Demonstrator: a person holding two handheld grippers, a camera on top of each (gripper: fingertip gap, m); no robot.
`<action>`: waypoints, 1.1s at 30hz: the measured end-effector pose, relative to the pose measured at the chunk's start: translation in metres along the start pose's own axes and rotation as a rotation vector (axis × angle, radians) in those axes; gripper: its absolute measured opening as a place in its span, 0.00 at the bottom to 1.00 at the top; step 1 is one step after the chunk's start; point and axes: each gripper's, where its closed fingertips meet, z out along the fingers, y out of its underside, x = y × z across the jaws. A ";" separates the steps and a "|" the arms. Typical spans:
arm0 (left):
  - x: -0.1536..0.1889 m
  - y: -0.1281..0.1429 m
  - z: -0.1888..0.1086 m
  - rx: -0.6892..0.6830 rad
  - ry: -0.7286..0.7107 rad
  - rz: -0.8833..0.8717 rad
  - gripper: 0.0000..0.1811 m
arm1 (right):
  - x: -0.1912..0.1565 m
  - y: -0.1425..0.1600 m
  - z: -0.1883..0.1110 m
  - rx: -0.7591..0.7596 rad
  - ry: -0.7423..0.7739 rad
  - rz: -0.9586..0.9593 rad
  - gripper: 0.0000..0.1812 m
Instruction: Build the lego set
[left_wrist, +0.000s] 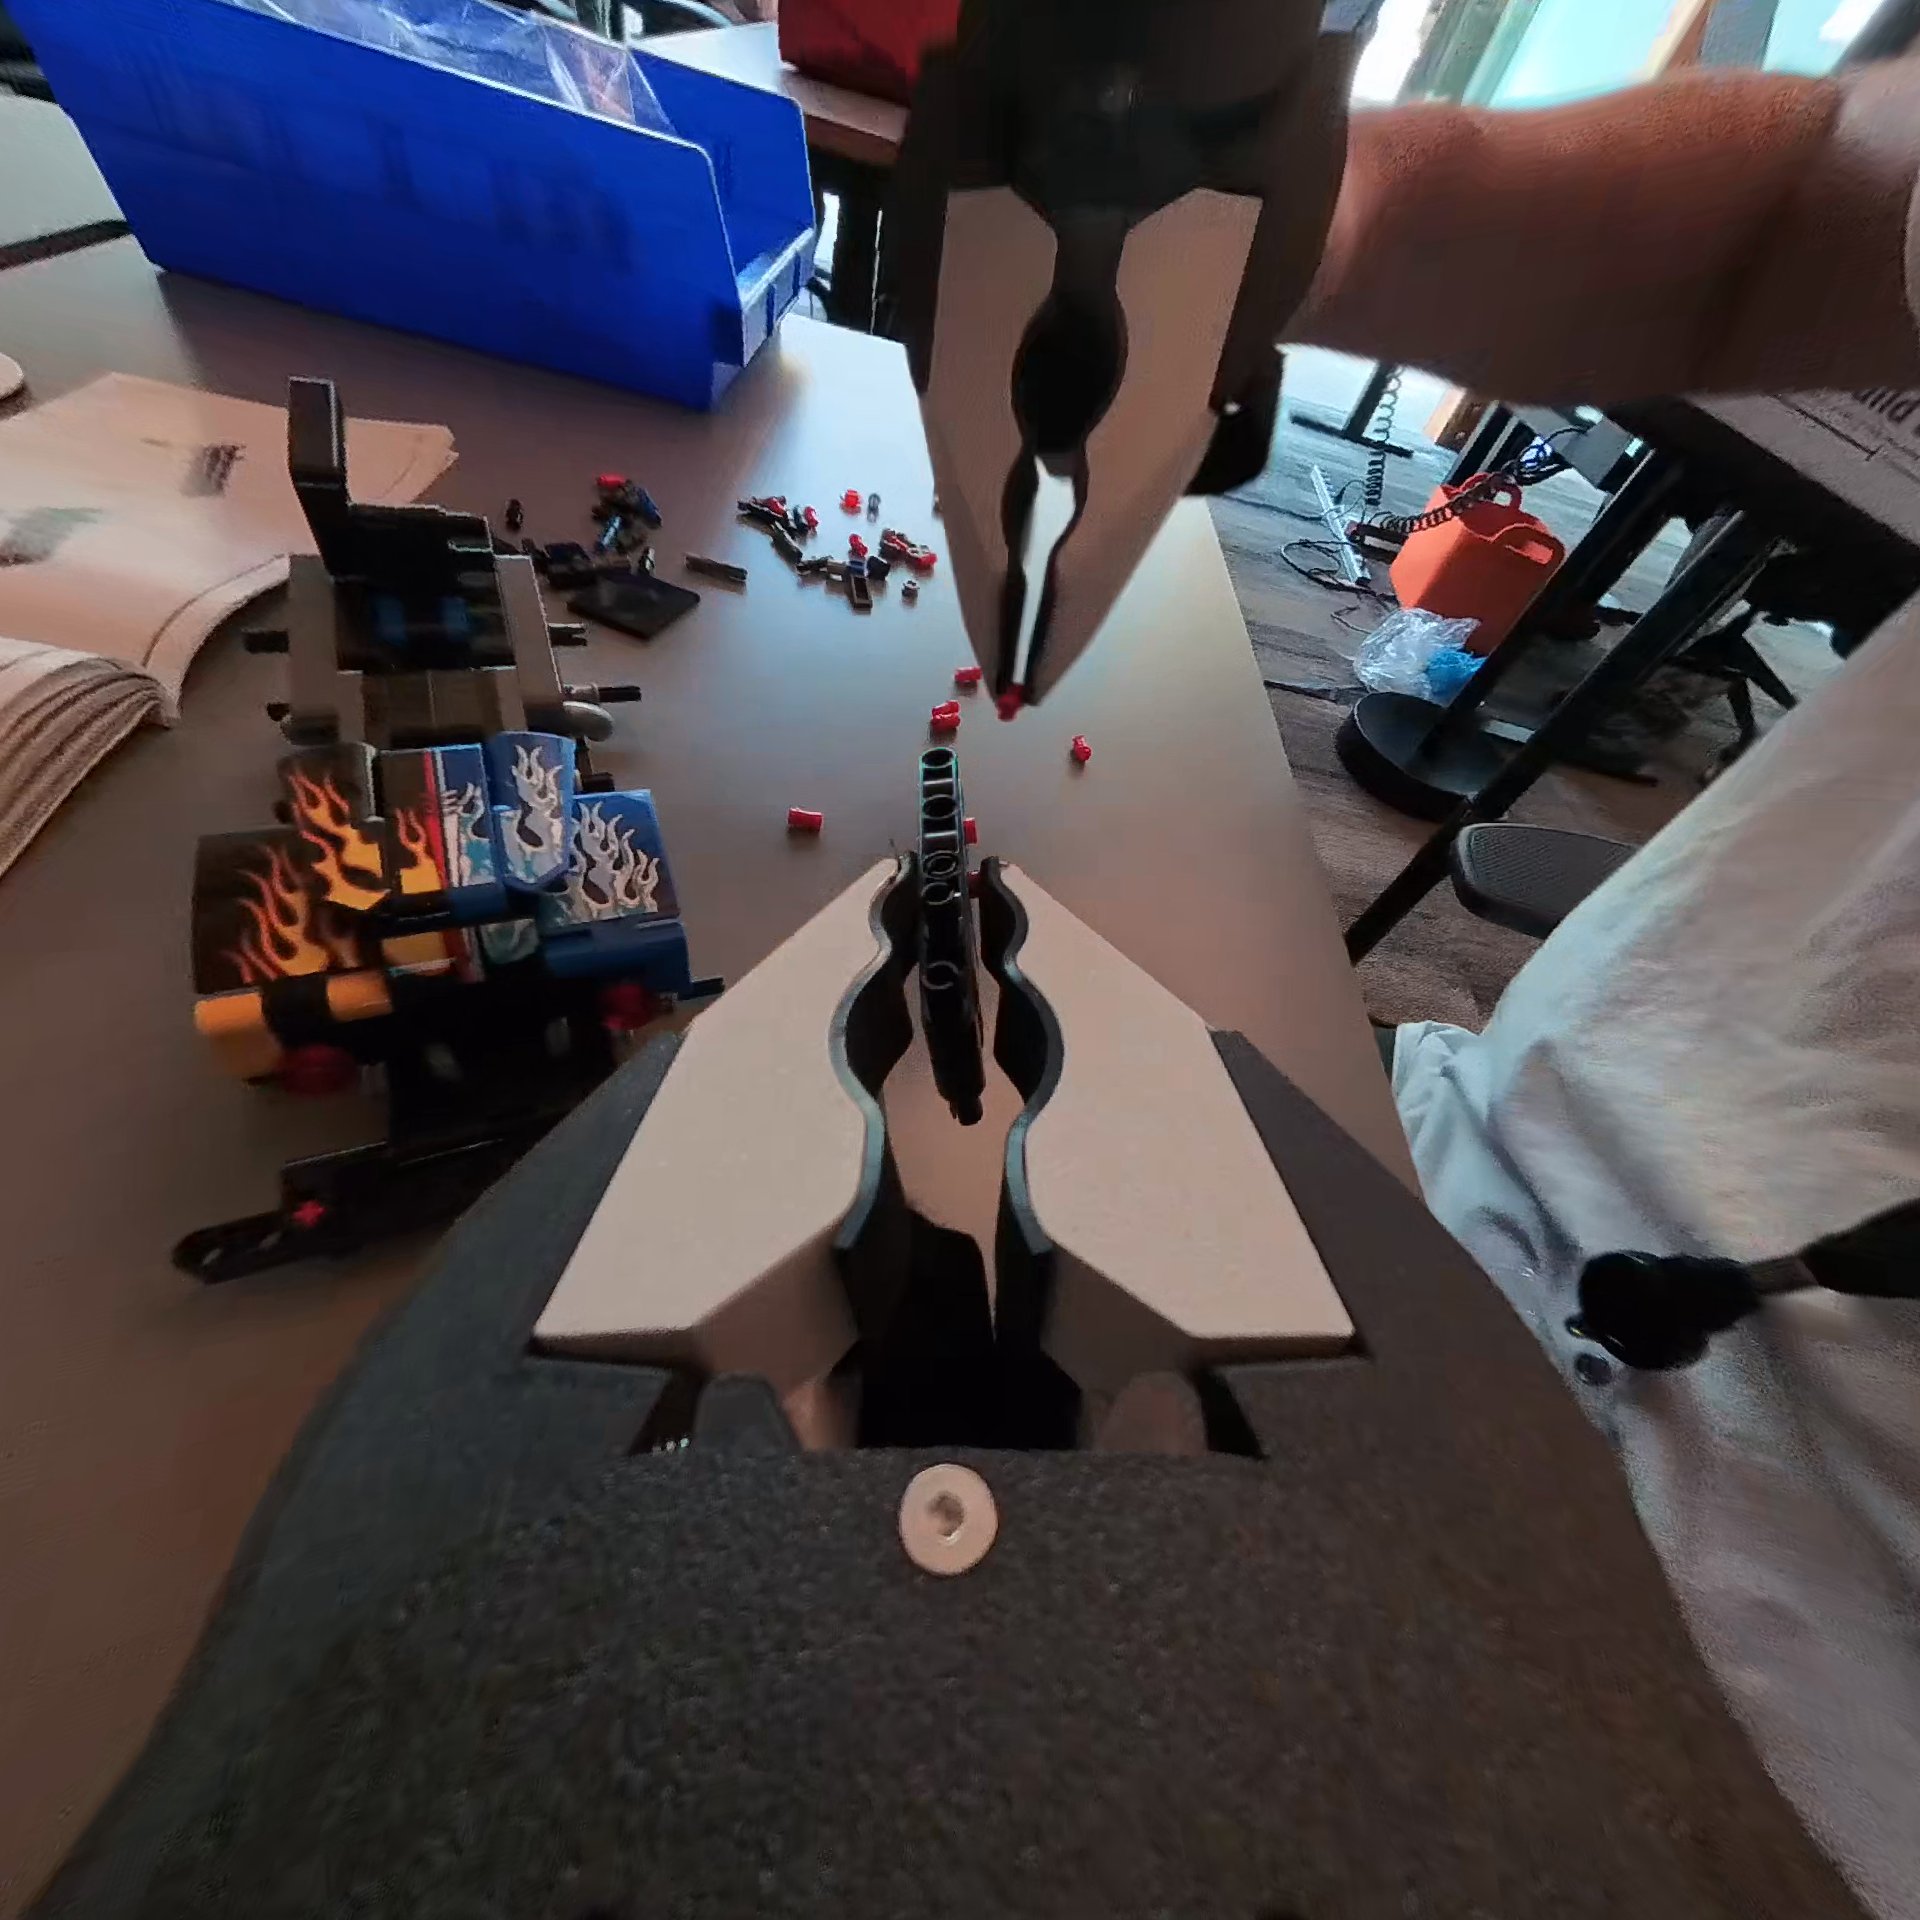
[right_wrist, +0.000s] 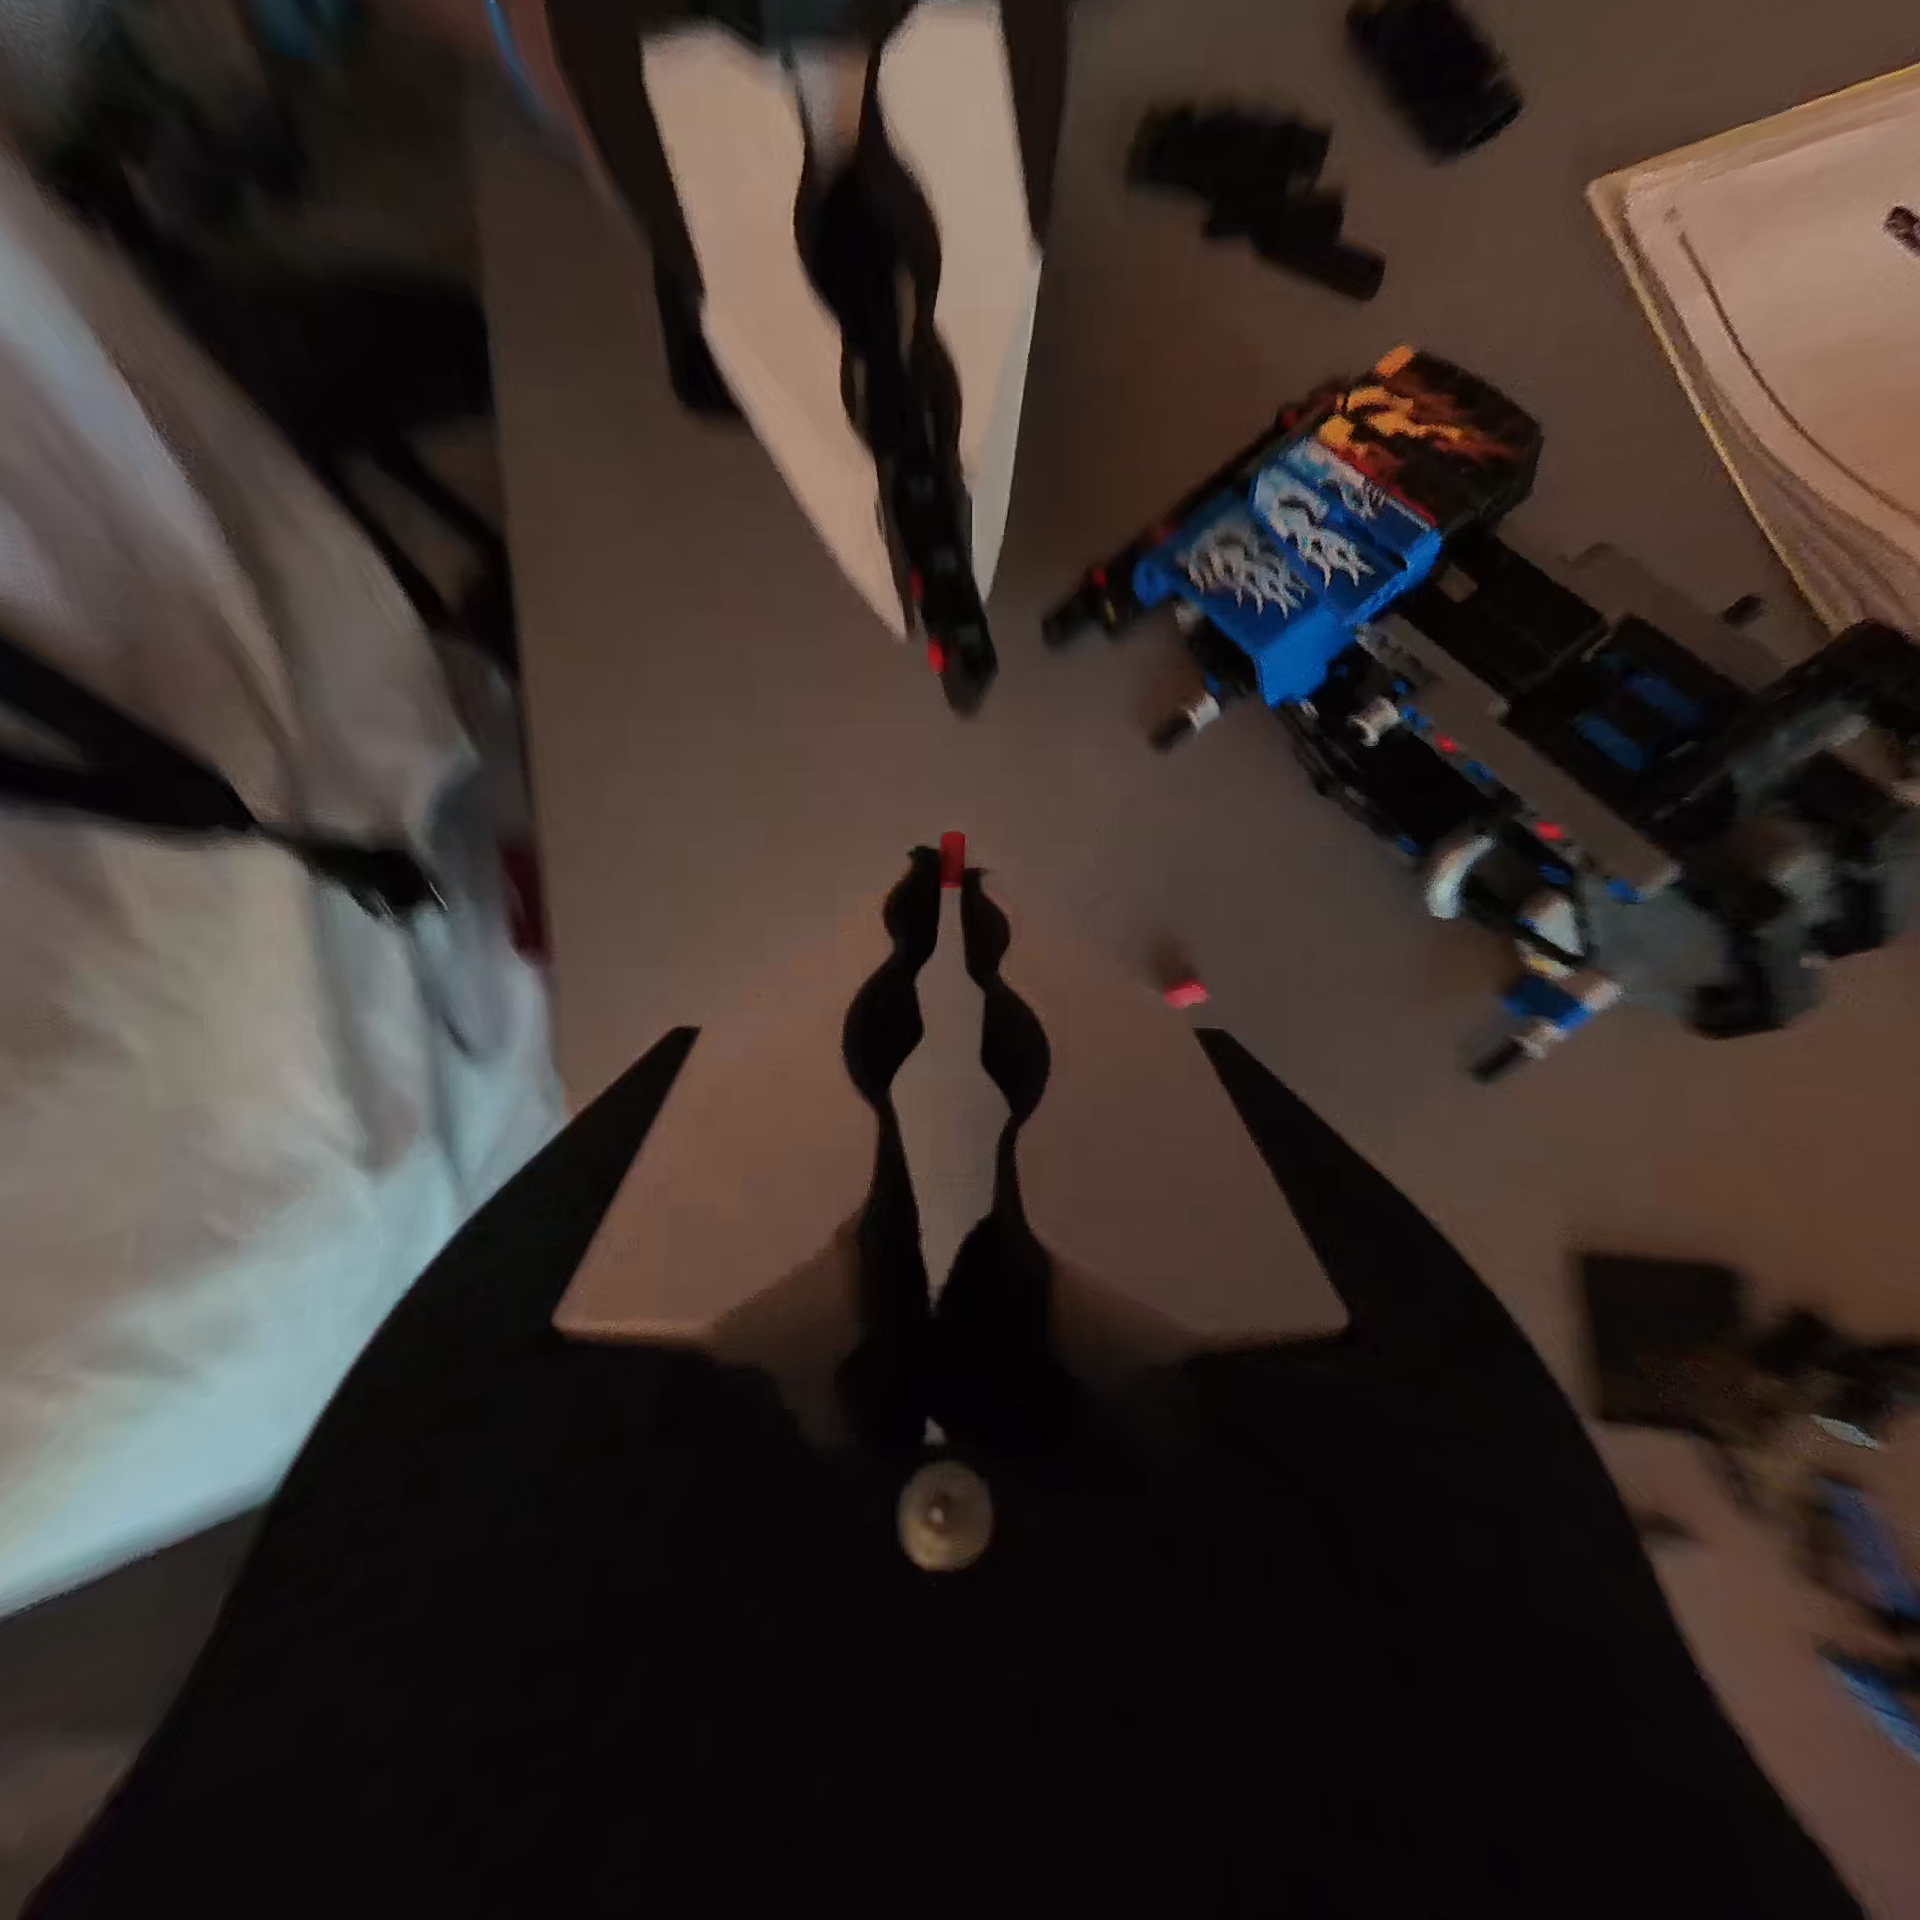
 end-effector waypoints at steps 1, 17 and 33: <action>0.000 -0.001 0.000 0.006 -0.011 0.010 0.04 | -0.006 -0.009 0.003 0.092 -0.027 0.094 0.02; 0.009 -0.002 0.004 0.024 -0.186 0.323 0.04 | -0.030 -0.041 0.030 0.881 -0.224 1.032 0.02; 0.001 0.002 0.005 -0.022 -0.239 0.385 0.04 | -0.020 -0.026 0.025 0.824 -0.073 0.981 0.01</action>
